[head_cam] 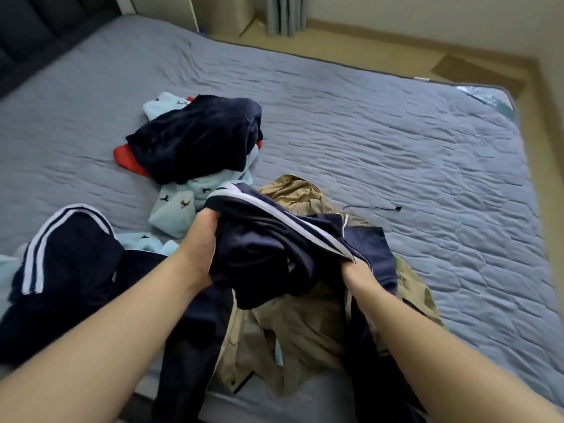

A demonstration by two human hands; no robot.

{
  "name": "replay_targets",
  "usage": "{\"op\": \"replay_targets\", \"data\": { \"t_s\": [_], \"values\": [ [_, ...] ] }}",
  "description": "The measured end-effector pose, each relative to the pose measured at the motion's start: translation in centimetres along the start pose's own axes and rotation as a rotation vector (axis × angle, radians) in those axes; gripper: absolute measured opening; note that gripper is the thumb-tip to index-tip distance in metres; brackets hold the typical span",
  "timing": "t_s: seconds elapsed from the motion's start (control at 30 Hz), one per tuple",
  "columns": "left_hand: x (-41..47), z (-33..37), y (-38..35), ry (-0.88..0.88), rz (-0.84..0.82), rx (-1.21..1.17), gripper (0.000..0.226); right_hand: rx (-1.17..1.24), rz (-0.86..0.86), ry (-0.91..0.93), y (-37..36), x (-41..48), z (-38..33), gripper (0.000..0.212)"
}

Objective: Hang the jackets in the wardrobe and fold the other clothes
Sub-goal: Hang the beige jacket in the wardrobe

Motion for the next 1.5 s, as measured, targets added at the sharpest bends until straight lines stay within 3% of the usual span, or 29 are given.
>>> {"op": "replay_targets", "data": {
  "t_s": [0.1,0.17,0.23,0.37,0.5,0.6,0.7,0.77,0.8,0.9,1.03,1.23,1.37,1.43,1.5],
  "values": [
    [-1.8,3.9,3.3,-0.034,0.147,0.013,0.045,0.783,-0.201,-0.265,-6.8,-4.4,-4.4,0.032],
    [-3.6,6.7,6.7,-0.086,0.291,0.006,0.045,0.971,-0.426,-0.288,-12.4,-9.1,-9.7,0.03],
    [-5.4,10.0,9.5,-0.178,0.386,-0.038,0.047,0.819,-0.578,-0.207,-16.9,-14.8,-15.4,0.029],
    [-8.5,20.5,12.5,-0.47,0.47,-0.233,0.061,0.432,-0.709,0.204,-22.6,-25.2,-25.4,0.02],
    [-10.8,32.6,12.2,-0.754,0.463,-0.307,0.053,0.376,-0.722,0.346,-24.7,-30.9,-31.0,0.022],
    [-11.3,36.9,12.3,-0.829,0.489,-0.268,0.043,0.368,-0.728,0.447,-25.2,-32.6,-33.4,0.028],
    [-9.9,35.1,15.3,-0.751,0.711,-0.017,0.022,0.209,-0.681,0.548,-26.4,-30.9,-32.9,0.031],
    [-8.4,30.6,18.6,-0.493,0.939,0.395,0.029,0.007,-0.608,0.494,-27.1,-27.0,-30.1,0.039],
    [-7.8,27.7,20.1,-0.32,0.969,0.603,0.039,-0.119,-0.565,0.43,-27.2,-24.5,-27.9,0.045],
    [-6.6,17.5,23.7,0.092,0.798,0.903,0.052,-0.444,-0.462,0.231,-25.9,-16.9,-19.3,0.059],
    [-4.3,6.9,24.5,0.29,0.565,1.06,0.048,-0.65,-0.318,0.101,-21.6,-8.5,-10.1,0.06],
    [1.7,-3.4,19.7,0.183,0.07,1.418,0.043,-0.694,-0.027,0.019,-16.3,-0.9,-2.5,0.07],
    [4.1,-10.5,16.8,0.066,-0.304,1.778,0.07,-0.409,0.014,-0.102,-15.5,2.7,1.3,0.086],
    [4.4,-13.7,15.8,0.034,-0.497,2.041,0.085,-0.39,0.058,-0.133,-15.1,4.1,2.6,0.073],
    [4.8,-16.1,15.3,-0.046,-0.658,2.254,0.075,-0.418,0.036,-0.035,-15.2,4.9,2.8,0.036]
  ]
}}
Point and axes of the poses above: each hand's wrist, its own x-axis towards the middle knuckle, its own y-axis out of the back of the hand, z = x × y, the point moved 4 cm from there along x, towards the middle knuckle, and after that the axes turned 11 degrees about -y, right-handed, at the moved point
